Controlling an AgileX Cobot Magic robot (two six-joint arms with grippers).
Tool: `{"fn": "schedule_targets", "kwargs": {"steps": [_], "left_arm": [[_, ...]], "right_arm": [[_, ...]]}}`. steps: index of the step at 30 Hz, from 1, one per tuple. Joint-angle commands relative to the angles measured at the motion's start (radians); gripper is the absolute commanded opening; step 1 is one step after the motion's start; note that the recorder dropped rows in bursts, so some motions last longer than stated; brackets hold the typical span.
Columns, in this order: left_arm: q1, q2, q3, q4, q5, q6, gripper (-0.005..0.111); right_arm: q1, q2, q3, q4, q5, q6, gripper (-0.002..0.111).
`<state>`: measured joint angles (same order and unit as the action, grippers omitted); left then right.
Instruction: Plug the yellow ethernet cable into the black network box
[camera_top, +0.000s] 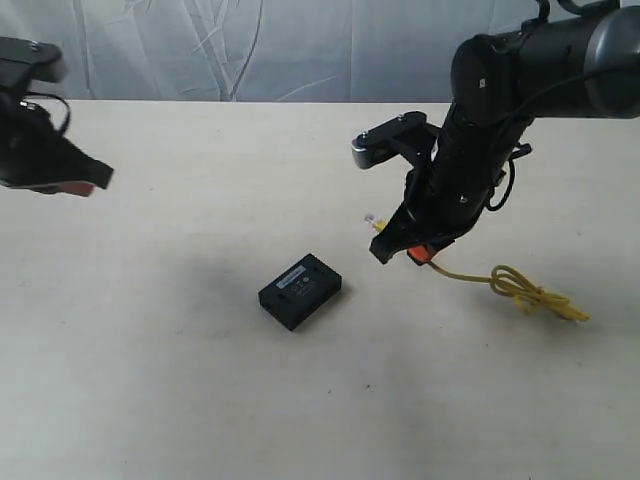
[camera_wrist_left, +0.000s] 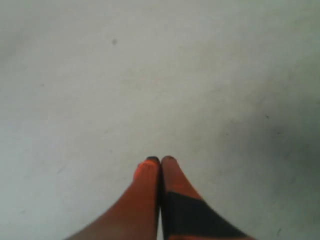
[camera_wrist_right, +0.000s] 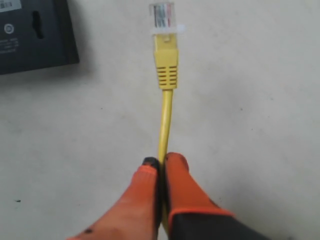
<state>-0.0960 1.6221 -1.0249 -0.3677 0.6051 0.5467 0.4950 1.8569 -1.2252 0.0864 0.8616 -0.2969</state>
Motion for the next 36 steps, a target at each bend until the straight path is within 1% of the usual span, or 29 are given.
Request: {"fn": "schedule_targets", "kwargs": {"steps": [1,4,7,10,12,19,24,28,32,36], "left_arm": [[-0.099,0.148,-0.109,0.003,0.035,0.013,0.000],[-0.123,0.242,-0.194,-0.038,0.105,0.044,0.000],[-0.122,0.317,-0.265,-0.169,0.189,0.169,0.000],[-0.125,0.371,-0.299,-0.304,0.233,0.277,0.000],[-0.132,0.400,-0.303,-0.357,0.243,0.333,0.000],[-0.176,0.451,-0.303,-0.412,0.229,0.354,0.000],[-0.216,0.475,-0.303,-0.406,0.206,0.354,0.000],[-0.223,0.484,-0.303,-0.410,0.203,0.354,0.000],[-0.227,0.508,-0.303,-0.470,0.205,0.354,0.000],[-0.227,0.532,-0.303,-0.493,0.210,0.354,0.000]], "right_arm": [[0.061,-0.046,0.041,-0.079,-0.021,0.040,-0.001],[0.105,-0.082,0.079,-0.104,-0.049,0.046,-0.001],[0.136,-0.103,0.121,-0.104,-0.066,0.046,-0.001],[0.161,-0.107,0.146,-0.104,-0.070,0.046,-0.001],[0.177,-0.102,0.164,-0.104,-0.075,0.046,-0.001],[0.241,-0.068,0.173,-0.113,-0.090,0.046,-0.001],[0.263,-0.024,0.173,-0.113,-0.066,0.046,-0.001],[0.263,-0.012,0.173,-0.115,-0.078,0.044,-0.001],[0.263,-0.012,0.173,-0.113,-0.102,0.039,-0.001],[0.263,-0.012,0.173,-0.113,-0.109,0.039,-0.001]]}}
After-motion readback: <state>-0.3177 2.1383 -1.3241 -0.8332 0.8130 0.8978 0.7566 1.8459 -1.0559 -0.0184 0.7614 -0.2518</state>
